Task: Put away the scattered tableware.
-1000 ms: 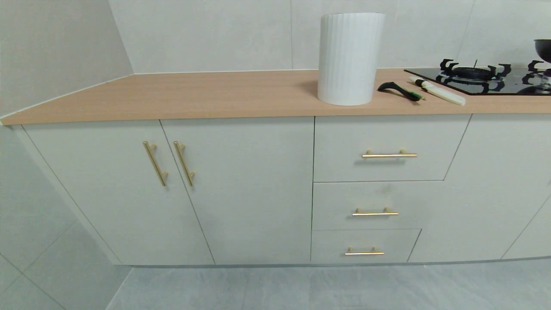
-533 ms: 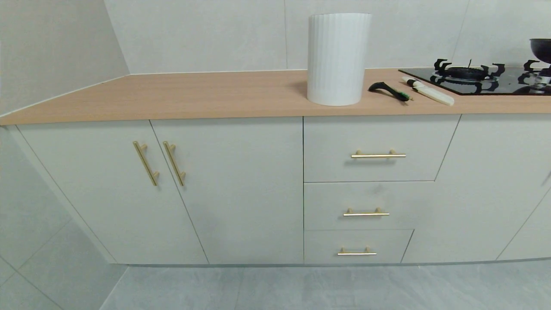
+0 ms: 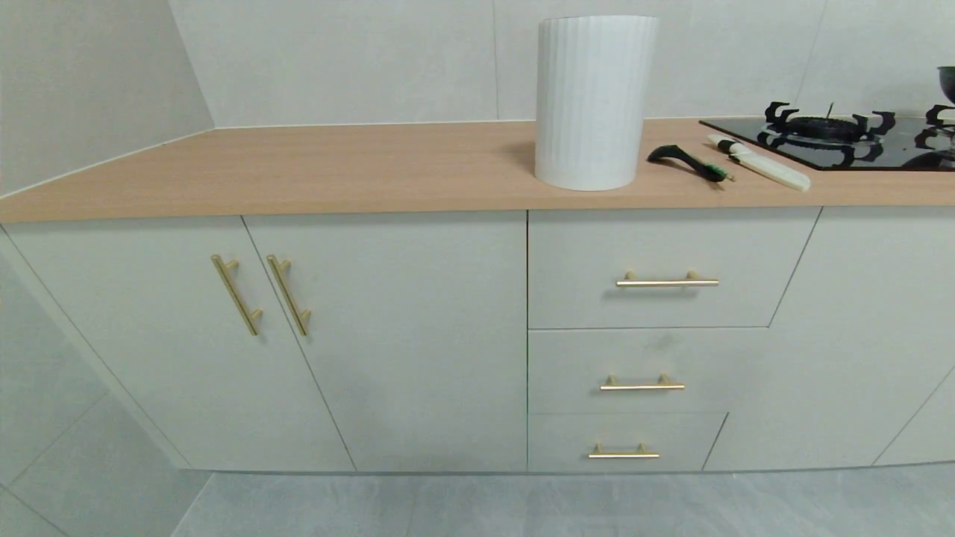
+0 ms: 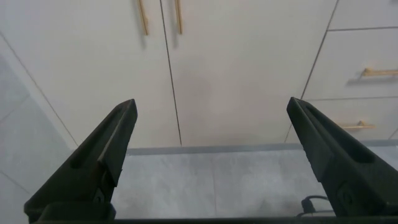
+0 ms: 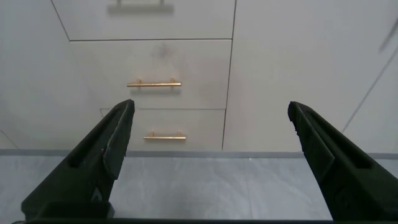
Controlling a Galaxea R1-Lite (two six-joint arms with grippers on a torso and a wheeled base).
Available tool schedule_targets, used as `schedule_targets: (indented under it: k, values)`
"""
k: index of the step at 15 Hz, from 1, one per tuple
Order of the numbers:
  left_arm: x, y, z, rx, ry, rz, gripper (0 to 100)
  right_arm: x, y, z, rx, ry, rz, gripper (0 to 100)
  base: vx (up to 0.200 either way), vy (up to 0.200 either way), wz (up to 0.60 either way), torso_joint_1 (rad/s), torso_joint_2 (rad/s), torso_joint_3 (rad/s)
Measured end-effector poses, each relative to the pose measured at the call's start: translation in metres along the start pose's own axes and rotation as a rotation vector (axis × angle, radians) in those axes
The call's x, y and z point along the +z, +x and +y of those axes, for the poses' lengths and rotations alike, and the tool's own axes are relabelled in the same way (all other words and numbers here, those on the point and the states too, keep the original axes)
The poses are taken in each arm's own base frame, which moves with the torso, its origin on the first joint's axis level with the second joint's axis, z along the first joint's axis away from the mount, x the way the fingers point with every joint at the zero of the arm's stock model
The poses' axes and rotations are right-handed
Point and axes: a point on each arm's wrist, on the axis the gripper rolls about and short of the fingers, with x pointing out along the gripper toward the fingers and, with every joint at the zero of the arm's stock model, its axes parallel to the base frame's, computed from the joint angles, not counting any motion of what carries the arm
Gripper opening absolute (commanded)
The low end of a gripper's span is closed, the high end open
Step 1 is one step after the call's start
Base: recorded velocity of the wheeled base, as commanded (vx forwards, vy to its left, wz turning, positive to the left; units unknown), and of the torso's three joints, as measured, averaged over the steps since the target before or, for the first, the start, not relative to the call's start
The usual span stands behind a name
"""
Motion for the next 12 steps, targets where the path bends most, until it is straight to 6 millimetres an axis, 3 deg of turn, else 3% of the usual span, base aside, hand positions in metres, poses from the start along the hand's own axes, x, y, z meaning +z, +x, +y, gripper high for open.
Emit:
schedule_targets:
  k: [12]
  values:
    - [0.0,0.0,0.0,0.0,-0.002,0.0,100,0.0006,-0.0001,0.0001,0.002,-0.006,-0.004,100,0.0,0.0,0.0,0.0,0.0,0.0]
